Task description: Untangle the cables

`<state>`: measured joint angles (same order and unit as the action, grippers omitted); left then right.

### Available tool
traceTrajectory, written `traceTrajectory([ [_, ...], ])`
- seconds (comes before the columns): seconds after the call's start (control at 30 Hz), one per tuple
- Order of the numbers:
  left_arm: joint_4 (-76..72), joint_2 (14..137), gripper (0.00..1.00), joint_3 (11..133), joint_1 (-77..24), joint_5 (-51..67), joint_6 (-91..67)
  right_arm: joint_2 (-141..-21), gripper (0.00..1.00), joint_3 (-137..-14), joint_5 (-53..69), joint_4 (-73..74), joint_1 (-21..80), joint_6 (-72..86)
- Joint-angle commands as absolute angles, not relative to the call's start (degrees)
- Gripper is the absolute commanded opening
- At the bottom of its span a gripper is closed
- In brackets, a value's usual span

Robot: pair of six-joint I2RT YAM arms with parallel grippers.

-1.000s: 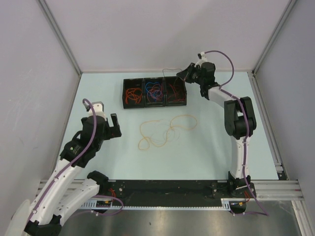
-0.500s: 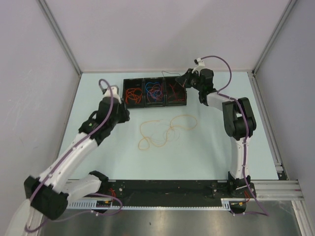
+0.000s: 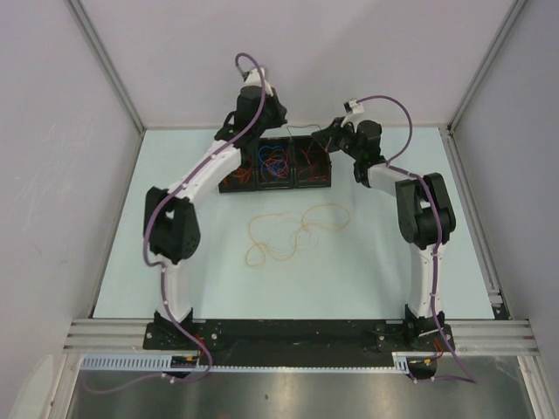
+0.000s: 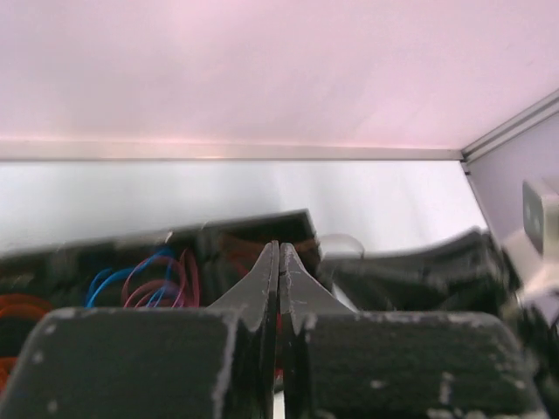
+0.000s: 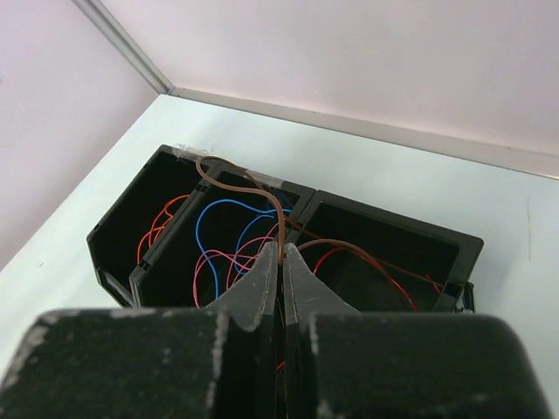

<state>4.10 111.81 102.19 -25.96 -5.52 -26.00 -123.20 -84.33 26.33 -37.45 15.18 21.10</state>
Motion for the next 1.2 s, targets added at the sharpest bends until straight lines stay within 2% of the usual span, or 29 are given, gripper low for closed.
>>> traceTrajectory([
  [0.0, 1.05, 122.76, 0.00, 119.06, -25.58, -0.45, -25.23, -120.50, 0.00, -84.46, 29.44, -42.09, 14.94, 18.72],
  [0.07, 1.75, 128.98, 0.00, 126.78, -25.58, 1.56, -25.31, -120.94, 0.00, -84.64, 30.15, -43.42, 15.03, 18.90],
  [0.17, 2.11, 133.31, 0.00, 131.04, -25.66, 2.37, -25.66, -121.20, 0.00, -84.81, 29.89, -44.47, 14.94, 19.24],
  [0.53, -6.24, 130.08, 0.00, 113.04, -25.66, 3.16, -30.67, -123.83, 0.00, -84.81, 24.96, -50.36, 16.00, 21.53],
  [0.83, -10.28, 130.08, 0.00, 107.41, -26.10, 6.59, -34.19, -128.32, 0.00, -85.60, 21.27, -51.68, 17.14, 19.69],
  [1.17, -7.91, 132.36, 0.01, 108.98, -26.89, 5.45, -35.16, -130.16, 0.00, -87.45, 15.74, -45.00, 19.07, 14.16],
])
